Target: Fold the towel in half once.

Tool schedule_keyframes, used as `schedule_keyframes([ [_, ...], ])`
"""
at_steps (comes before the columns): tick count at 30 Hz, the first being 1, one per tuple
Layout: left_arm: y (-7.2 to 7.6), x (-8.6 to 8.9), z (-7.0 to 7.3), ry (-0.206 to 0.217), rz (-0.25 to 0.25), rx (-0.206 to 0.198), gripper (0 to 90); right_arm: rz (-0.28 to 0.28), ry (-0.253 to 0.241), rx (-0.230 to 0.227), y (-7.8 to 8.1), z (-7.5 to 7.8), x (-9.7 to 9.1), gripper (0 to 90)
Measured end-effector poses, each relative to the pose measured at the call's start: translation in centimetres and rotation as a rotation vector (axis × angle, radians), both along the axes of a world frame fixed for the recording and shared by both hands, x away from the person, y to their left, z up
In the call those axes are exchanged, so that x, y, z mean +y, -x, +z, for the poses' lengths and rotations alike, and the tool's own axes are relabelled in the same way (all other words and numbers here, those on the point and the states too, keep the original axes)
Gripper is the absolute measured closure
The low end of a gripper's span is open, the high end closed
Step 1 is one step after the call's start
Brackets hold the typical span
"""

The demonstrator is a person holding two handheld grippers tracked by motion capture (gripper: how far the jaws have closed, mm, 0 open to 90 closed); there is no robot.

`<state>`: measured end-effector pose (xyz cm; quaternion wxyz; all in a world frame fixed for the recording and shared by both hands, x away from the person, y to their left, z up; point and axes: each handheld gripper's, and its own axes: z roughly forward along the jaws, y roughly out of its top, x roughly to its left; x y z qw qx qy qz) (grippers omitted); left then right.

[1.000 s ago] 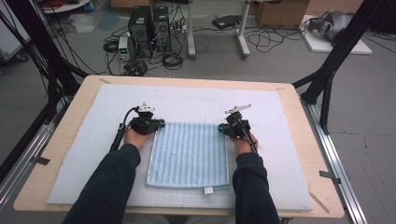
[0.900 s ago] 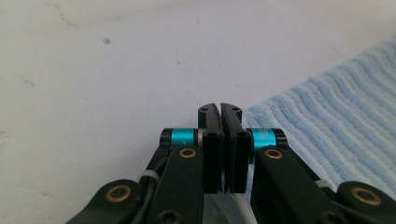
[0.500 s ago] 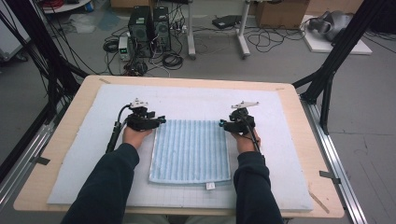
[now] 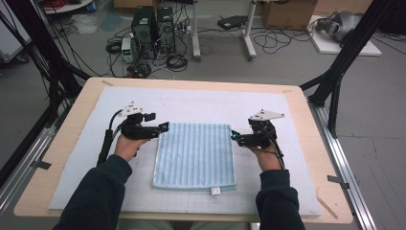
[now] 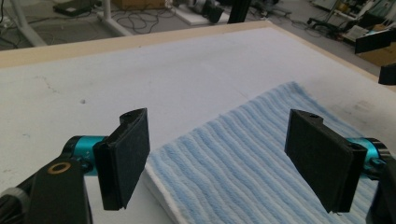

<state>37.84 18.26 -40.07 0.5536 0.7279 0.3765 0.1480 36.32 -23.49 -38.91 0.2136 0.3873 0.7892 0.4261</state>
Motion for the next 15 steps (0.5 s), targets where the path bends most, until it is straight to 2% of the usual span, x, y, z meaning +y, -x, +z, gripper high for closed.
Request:
schedule_keyframes([
  [2, 0.8, 0.3, 0.1, 0.005, -0.009, -0.016, 22.7, 0.011, -0.002, -0.017, 0.8, 0.0, -0.3, 11.7],
  [5, 1.9, 0.8, 0.2, -0.015, -0.023, -0.029, 22.5, 0.035, -0.008, -0.033, 2.1, 0.0, -0.8, 11.7],
  [8, 3.0, 1.5, 0.1, 0.011, -0.017, -0.045, 22.7, 0.053, -0.014, -0.04, 3.1, -0.3, -1.2, 11.6],
  [13, 3.7, 2.2, 0.2, 0.027, -0.011, -0.053, 22.7, 0.06, -0.029, -0.052, 4.1, -0.5, -1.7, 11.6],
  [15, 3.7, 2.2, 0.2, 0.019, -0.012, -0.055, 22.7, 0.057, -0.041, -0.062, 4.3, -0.4, -1.9, 11.6],
])
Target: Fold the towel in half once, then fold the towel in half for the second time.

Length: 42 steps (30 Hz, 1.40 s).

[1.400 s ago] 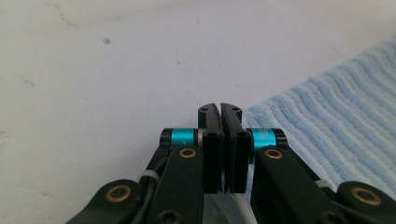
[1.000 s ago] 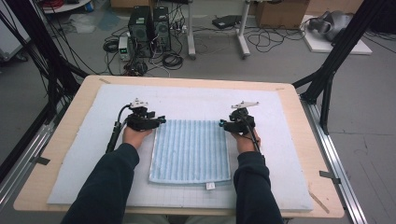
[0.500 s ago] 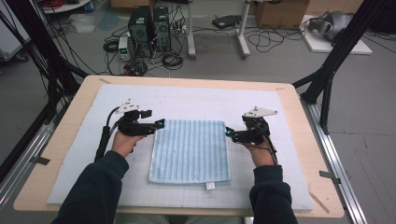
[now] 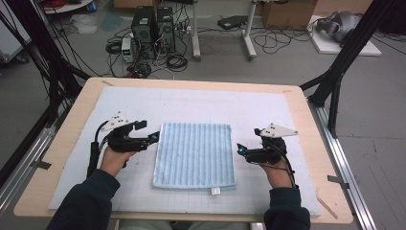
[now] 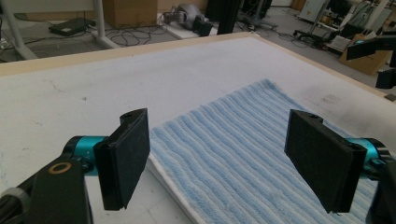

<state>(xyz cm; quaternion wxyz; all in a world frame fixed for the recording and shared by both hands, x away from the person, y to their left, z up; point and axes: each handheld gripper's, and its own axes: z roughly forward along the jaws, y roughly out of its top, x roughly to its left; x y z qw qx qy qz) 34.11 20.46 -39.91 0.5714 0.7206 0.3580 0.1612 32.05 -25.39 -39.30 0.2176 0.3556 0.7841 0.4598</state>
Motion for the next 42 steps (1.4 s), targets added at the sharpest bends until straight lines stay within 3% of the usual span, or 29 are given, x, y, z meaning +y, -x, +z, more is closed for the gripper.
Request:
schedule_keyframes([
  [5, 0.3, 0.1, -0.2, 0.003, 0.003, -0.003, 22.6, -0.002, -0.004, -0.003, 0.2, 0.2, -0.1, 11.6],
  [11, 0.4, 0.4, -0.8, -0.004, 0.017, 0.02, 22.6, -0.003, -0.007, -0.005, 0.1, 0.4, 0.1, 11.5],
  [18, 0.1, 0.3, -0.4, 0.023, 0.027, 0.01, 22.5, -0.011, -0.013, -0.007, 0.0, 0.5, 0.0, 11.5],
  [28, -1.5, -0.2, 0.3, 0.0, 0.022, 0.008, 22.3, -0.006, -0.016, 0.011, -1.1, 0.4, 0.7, 11.5],
  [32, -2.3, -0.2, 0.2, -0.011, 0.044, 0.004, 22.4, -0.003, -0.013, 0.025, -1.8, 0.4, 1.0, 11.5],
  [42, -4.5, -0.1, -1.5, -0.036, 0.109, 0.088, 24.3, -0.035, -0.004, 0.105, -4.8, 0.1, 1.5, 11.6],
])
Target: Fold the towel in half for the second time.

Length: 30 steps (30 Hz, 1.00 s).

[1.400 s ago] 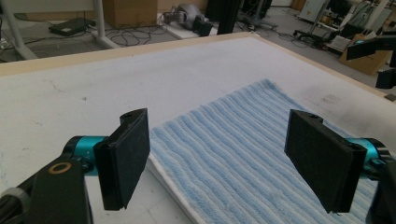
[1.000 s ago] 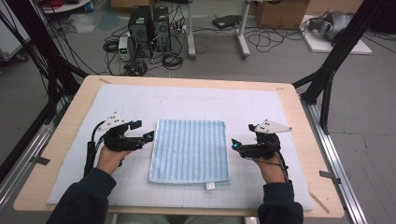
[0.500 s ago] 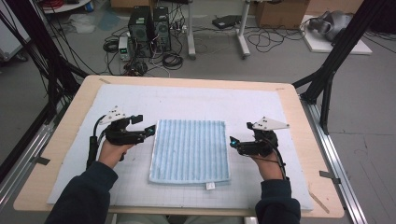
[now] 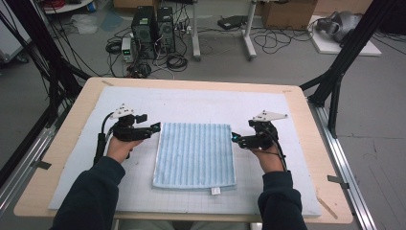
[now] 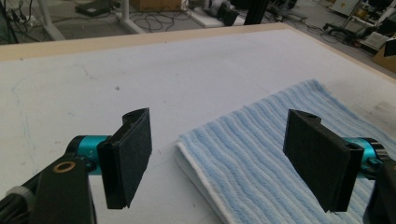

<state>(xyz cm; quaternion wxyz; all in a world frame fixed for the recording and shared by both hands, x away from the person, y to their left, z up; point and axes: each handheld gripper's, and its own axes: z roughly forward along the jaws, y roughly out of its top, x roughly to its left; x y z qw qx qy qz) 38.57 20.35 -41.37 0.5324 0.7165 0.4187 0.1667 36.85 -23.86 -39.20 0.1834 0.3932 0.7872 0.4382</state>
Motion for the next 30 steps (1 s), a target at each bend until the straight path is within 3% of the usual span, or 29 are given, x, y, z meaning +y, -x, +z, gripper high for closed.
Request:
schedule_keyframes([
  [6, -1.3, -0.4, -1.5, -0.02, 0.029, 0.055, 27.4, -0.037, 0.028, 0.056, -2.0, -0.6, 0.8, 12.3],
  [7, -1.6, -0.7, -1.7, -0.032, 0.032, 0.074, 27.8, -0.037, 0.033, 0.068, -2.3, -0.8, 1.0, 15.8],
  [11, -2.6, -1.5, -2.0, -0.053, 0.025, 0.076, 29.8, -0.042, 0.058, 0.102, -3.3, -1.7, 1.7, 23.2],
  [16, -3.6, -2.0, -3.0, -0.057, 0.053, 0.101, 31.7, -0.065, 0.075, 0.101, -4.2, -2.0, 2.3, 40.9],
  [20, -4.1, -2.2, -3.7, -0.083, 0.064, 0.142, 36.1, -0.068, 0.082, 0.12, -5.1, -2.5, 3.1, 44.4],
  [24, -4.4, -2.9, -3.8, -0.152, 0.058, 0.166, 42.3, -0.08, 0.124, 0.152, -5.8, -3.5, 3.9, 45.0],
  [27, -4.3, -3.3, -3.8, -0.208, 0.068, 0.155, 49.0, -0.082, 0.147, 0.181, -6.1, -4.3, 4.1, 48.8],
  [30, -4.1, -3.5, -3.8, -0.223, 0.076, 0.145, 60.4, -0.05, 0.154, 0.186, -6.2, -4.7, 4.4, 62.0],
])
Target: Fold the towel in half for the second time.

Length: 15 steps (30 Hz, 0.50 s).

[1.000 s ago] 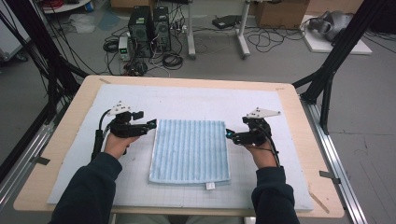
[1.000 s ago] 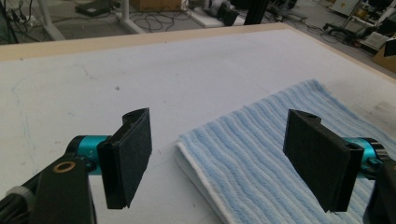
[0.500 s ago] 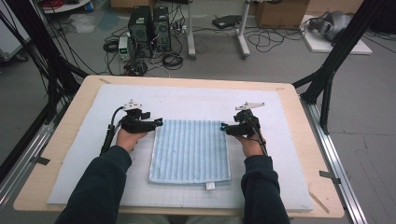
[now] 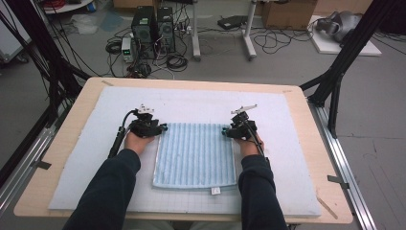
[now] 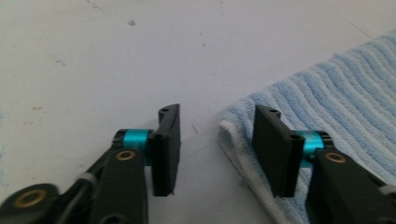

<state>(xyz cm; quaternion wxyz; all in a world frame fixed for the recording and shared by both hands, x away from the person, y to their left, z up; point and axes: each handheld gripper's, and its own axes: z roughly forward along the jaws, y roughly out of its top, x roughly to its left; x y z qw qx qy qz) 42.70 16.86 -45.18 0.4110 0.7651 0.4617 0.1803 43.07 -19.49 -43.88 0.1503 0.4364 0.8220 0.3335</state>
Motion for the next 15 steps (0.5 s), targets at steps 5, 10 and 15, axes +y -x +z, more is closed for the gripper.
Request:
schedule_keyframes([
  [5, 0.3, -0.4, 0.0, -0.005, -0.054, -0.007, 86.1, 0.045, 0.004, 0.008, 0.4, 0.1, 0.6, 82.8],
  [10, 0.3, 0.0, 0.6, 0.07, -0.02, -0.015, 86.6, 0.029, -0.002, -0.047, 0.8, 0.9, 0.6, 83.8],
  [15, 0.4, 0.6, 2.0, 0.144, -0.007, -0.075, 86.7, 0.009, -0.034, -0.109, 1.0, 1.9, 0.2, 83.7],
])
